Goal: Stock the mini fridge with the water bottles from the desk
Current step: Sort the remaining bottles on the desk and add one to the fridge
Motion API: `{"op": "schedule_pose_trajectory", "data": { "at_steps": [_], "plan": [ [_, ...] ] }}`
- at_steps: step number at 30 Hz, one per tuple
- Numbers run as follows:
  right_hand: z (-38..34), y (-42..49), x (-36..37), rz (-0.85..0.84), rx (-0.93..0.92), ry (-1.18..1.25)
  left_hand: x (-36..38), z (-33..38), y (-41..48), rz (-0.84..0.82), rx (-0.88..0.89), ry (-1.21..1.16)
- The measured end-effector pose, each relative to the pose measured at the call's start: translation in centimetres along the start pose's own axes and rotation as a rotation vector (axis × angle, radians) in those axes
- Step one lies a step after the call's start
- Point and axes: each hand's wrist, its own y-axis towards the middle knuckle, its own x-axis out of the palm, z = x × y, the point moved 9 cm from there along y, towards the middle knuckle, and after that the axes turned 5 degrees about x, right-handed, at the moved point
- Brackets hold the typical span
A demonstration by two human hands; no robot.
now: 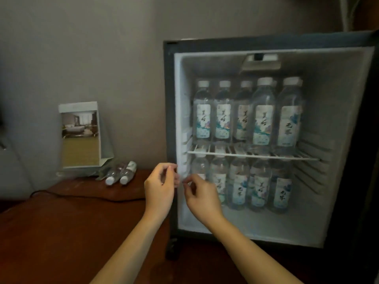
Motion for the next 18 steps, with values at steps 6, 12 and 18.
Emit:
{"op": "schedule_pose_trajectory", "data": {
  "at_steps": [6, 12, 18],
  "plan": [
    [-3.3, 0.3, 10.9, -0.200, 0.038, -0.044, -11.2, -9.2, -0.2, 0.181, -0.250, 0.153],
    [-3.7, 3.7, 20.9, -0.353, 0.198, -0.119, -16.9, -18.8, 1.6, 0.211, -0.477, 0.292],
    [-1.5, 10.2, 29.6, -0.409, 0.229, -0.248, -19.2, -24.9, 4.6, 0.160, -0.474, 0.471]
  ]
}}
